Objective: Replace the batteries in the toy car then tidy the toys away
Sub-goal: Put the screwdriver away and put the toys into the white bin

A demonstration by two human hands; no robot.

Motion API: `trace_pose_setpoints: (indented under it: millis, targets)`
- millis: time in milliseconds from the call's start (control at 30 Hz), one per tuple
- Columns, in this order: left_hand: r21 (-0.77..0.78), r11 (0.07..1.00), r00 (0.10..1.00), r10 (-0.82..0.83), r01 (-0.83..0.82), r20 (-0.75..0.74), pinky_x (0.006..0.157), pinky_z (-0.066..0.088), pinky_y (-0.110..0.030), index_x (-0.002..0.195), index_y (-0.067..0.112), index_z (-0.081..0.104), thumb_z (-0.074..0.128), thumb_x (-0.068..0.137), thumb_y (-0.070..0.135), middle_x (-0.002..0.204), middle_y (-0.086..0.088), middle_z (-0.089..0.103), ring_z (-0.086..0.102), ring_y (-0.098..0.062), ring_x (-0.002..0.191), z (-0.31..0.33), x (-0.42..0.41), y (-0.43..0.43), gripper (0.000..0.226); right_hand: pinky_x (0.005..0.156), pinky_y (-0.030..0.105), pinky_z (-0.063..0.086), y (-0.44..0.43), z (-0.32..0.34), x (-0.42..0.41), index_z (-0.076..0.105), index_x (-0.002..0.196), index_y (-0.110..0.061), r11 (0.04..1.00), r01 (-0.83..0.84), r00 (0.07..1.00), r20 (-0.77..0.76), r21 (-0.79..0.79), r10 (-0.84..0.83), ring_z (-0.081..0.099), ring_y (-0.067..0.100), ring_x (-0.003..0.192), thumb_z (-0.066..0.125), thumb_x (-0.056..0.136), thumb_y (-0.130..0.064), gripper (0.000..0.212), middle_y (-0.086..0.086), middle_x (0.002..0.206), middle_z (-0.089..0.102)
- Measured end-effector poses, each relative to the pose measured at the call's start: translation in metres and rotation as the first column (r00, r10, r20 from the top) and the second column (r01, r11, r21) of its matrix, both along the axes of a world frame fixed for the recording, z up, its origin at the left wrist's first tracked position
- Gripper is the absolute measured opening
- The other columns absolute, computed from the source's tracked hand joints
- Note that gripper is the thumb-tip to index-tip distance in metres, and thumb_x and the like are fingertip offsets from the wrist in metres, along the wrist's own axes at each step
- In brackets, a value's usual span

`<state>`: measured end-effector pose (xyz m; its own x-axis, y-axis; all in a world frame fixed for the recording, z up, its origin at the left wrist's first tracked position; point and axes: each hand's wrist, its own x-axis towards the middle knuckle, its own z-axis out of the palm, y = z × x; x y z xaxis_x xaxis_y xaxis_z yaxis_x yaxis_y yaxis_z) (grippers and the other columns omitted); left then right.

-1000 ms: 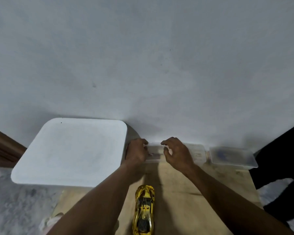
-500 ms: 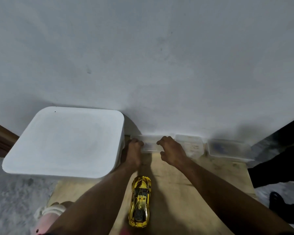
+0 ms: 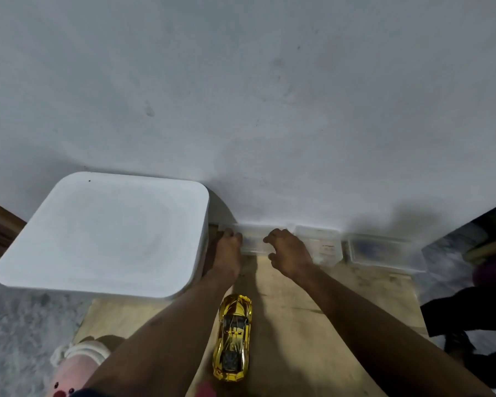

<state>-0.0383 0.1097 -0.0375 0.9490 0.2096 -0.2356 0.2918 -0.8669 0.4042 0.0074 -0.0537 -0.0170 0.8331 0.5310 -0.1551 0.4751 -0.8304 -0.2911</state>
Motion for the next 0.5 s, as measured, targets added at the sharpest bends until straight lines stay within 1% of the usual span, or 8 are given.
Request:
trace_pose_setpoints:
  millis: [33, 100, 167, 267, 300, 367, 433, 500]
  targets:
    - [0.06, 0.998, 1.0, -0.001, 0.003, -0.029, 0.104, 0.047, -0.03, 0.129, 0.009, 0.055, 0.069, 0.087, 0.003, 0.137, -0.013, 0.051, 0.052, -0.029, 0.126, 0.005, -0.001, -0.001, 0.045, 0.102, 0.032, 0.043, -0.002, 0.002, -0.001, 0.06, 0.131, -0.018, 0.999, 0.034, 0.998, -0.045, 0.039, -0.032, 0.051, 0.022, 0.123, 0.068, 0.087, -0.011, 0.045, 0.002, 0.135, 0.057]
    - [-0.028, 0.999, 0.998, 0.042, -0.043, -0.041, 0.103, 0.051, -0.036, 0.125, 0.013, 0.059, 0.076, 0.085, 0.012, 0.133, -0.007, 0.054, 0.055, -0.027, 0.122, 0.017, -0.006, -0.004, 0.044, 0.105, 0.028, 0.039, -0.007, 0.008, -0.005, 0.061, 0.129, -0.021, 0.989, 0.094, 0.988, -0.133, 0.111, -0.079, 0.052, 0.018, 0.125, 0.068, 0.087, -0.012, 0.044, -0.001, 0.137, 0.057]
    - [-0.158, 0.986, 0.997, 0.05, -0.059, -0.061, 0.096, 0.055, -0.038, 0.121, 0.012, 0.063, 0.073, 0.087, 0.02, 0.127, -0.006, 0.058, 0.059, -0.026, 0.113, 0.03, -0.01, -0.009, 0.036, 0.1, 0.026, 0.042, -0.014, 0.016, -0.013, 0.062, 0.127, -0.025, 0.973, 0.153, 0.976, -0.178, 0.173, -0.122, 0.054, 0.015, 0.121, 0.068, 0.087, -0.014, 0.041, -0.004, 0.135, 0.059]
    - [-0.331, 0.942, 0.998, 0.041, -0.056, -0.053, 0.094, 0.053, -0.032, 0.131, 0.018, 0.061, 0.068, 0.091, 0.029, 0.131, -0.002, 0.061, 0.061, -0.022, 0.115, 0.051, -0.014, -0.017, 0.042, 0.087, 0.022, 0.051, -0.023, 0.029, -0.026, 0.067, 0.121, -0.022, 0.936, 0.223, 0.966, -0.194, 0.272, -0.174, 0.063, 0.011, 0.102, 0.07, 0.085, -0.011, 0.037, -0.001, 0.12, 0.068]
    - [-0.399, 0.914, 0.997, 0.051, -0.068, -0.054, 0.094, 0.052, -0.03, 0.13, 0.019, 0.062, 0.067, 0.091, 0.032, 0.131, -0.002, 0.063, 0.062, -0.02, 0.115, 0.062, -0.015, -0.018, 0.041, 0.082, 0.021, 0.053, -0.025, 0.035, -0.03, 0.069, 0.118, -0.02, 0.918, 0.245, 0.96, -0.208, 0.312, -0.186, 0.065, 0.01, 0.097, 0.07, 0.085, -0.01, 0.034, 0.0, 0.114, 0.07]
    - [-0.499, 0.865, 0.999, 0.046, -0.046, -0.012, 0.092, 0.053, -0.028, 0.124, 0.02, 0.066, 0.067, 0.092, 0.032, 0.124, -0.002, 0.067, 0.064, -0.017, 0.11, 0.083, -0.022, -0.019, 0.035, 0.075, 0.019, 0.054, -0.026, 0.049, -0.04, 0.073, 0.111, -0.019, 0.886, 0.28, 0.953, -0.221, 0.369, -0.209, 0.068, 0.008, 0.088, 0.07, 0.086, -0.009, 0.027, 0.0, 0.103, 0.074]
    - [-0.588, 0.809, 0.996, 0.066, -0.019, 0.058, 0.085, 0.052, -0.023, 0.118, 0.02, 0.069, 0.067, 0.092, 0.032, 0.114, -0.001, 0.071, 0.065, -0.016, 0.103, 0.108, -0.035, -0.014, 0.029, 0.071, 0.017, 0.05, -0.023, 0.062, -0.049, 0.076, 0.103, -0.02, 0.867, 0.274, 0.959, -0.191, 0.417, -0.211, 0.068, 0.004, 0.08, 0.069, 0.086, -0.009, 0.021, -0.005, 0.093, 0.075]
    - [-0.674, 0.739, 0.985, 0.113, 0.003, 0.127, 0.078, 0.05, -0.018, 0.113, 0.023, 0.072, 0.068, 0.09, 0.032, 0.105, 0.001, 0.072, 0.067, -0.014, 0.096, 0.134, -0.052, 0.001, 0.025, 0.069, 0.013, 0.048, -0.013, 0.077, -0.06, 0.077, 0.097, -0.023, 0.841, 0.273, 0.96, -0.185, 0.467, -0.208, 0.068, 0.001, 0.076, 0.069, 0.085, -0.01, 0.019, -0.011, 0.089, 0.075]
